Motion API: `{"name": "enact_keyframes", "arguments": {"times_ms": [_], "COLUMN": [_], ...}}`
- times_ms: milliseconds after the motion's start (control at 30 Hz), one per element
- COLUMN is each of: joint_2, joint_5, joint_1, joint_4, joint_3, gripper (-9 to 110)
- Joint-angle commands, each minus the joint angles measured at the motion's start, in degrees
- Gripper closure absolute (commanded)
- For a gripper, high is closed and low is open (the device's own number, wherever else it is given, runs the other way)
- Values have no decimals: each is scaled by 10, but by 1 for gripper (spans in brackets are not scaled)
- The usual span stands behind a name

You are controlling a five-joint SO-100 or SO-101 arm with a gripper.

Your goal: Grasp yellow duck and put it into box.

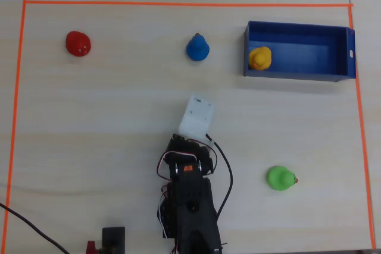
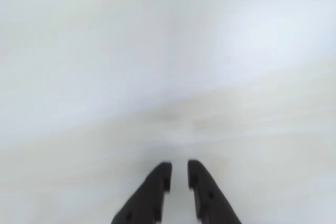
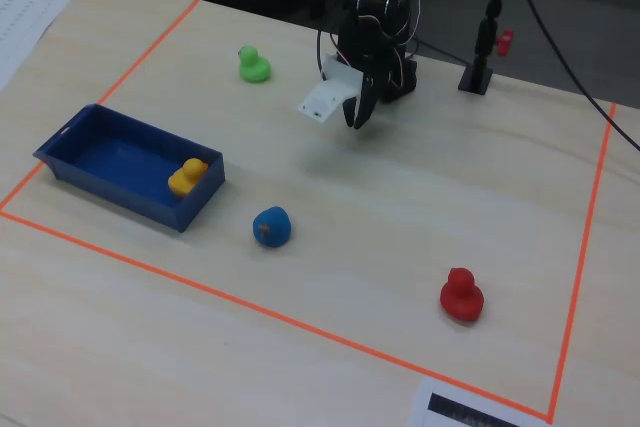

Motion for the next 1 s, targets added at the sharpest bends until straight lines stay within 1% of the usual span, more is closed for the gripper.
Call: {"name": "enact_keyframes", "arguments": {"times_ms": [0,67,233,300,967], "joint_2": [141,142,142,142,142], "joint_5": [-46,-58,-54,-54,-55], "joint_1": [10,11,16,16,16], "joint_4": [11,37,37,37,37], "joint_3": [65,66,67,67,67], "gripper": [101,101,101,92,91]}}
